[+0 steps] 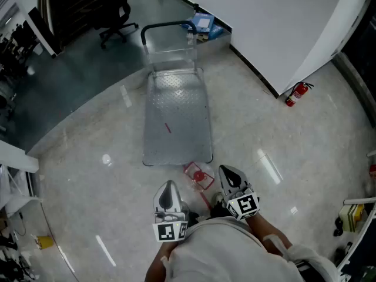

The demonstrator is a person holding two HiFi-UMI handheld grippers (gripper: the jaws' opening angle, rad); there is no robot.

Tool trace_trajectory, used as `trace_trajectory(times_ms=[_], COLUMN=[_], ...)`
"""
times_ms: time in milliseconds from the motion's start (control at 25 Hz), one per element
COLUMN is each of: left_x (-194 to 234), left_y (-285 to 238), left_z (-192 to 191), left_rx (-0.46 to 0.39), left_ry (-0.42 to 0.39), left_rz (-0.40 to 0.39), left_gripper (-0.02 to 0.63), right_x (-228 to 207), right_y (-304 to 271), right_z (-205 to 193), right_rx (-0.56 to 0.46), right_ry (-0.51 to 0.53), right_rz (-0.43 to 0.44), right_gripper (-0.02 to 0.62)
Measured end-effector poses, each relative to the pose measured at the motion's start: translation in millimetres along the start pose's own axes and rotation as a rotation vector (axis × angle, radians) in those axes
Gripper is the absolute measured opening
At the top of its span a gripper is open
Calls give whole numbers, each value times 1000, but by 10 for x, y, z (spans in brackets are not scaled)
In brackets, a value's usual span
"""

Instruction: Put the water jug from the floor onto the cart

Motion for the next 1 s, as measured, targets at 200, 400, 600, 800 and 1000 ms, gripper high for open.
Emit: trace_trajectory(times_ms=[200,400,600,800,1000], left_x=[16,9,21,95,233], left_y=[19,49,59,107,70], left_z=[-9,-15,7,-31,-202], left_rx=[-4,-2,3,20,42], left_ry=[-3,1,4,8,28], left_rz=[1,8,25,46,69], left_gripper=[3,3,3,3,3], right_x=[20,35,64,95,167], right_y=[-10,-9,-100,-452,-937], right_z=[-23,-39,-89,-342,-1262], right_rx=[3,6,39,168,554], right_ry=[3,4,24,58,136], right_rz=[7,16,24,12,63], right_gripper=[11,11,11,12,15])
Point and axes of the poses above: the fingertips, and each gripper's own axes: y backward along the fingers, x to its left, z out of its top, the point moved 6 cm from there along y, backward along the fingers, and after that the axes turned 12 degrees about -z, right-handed, at the moved point
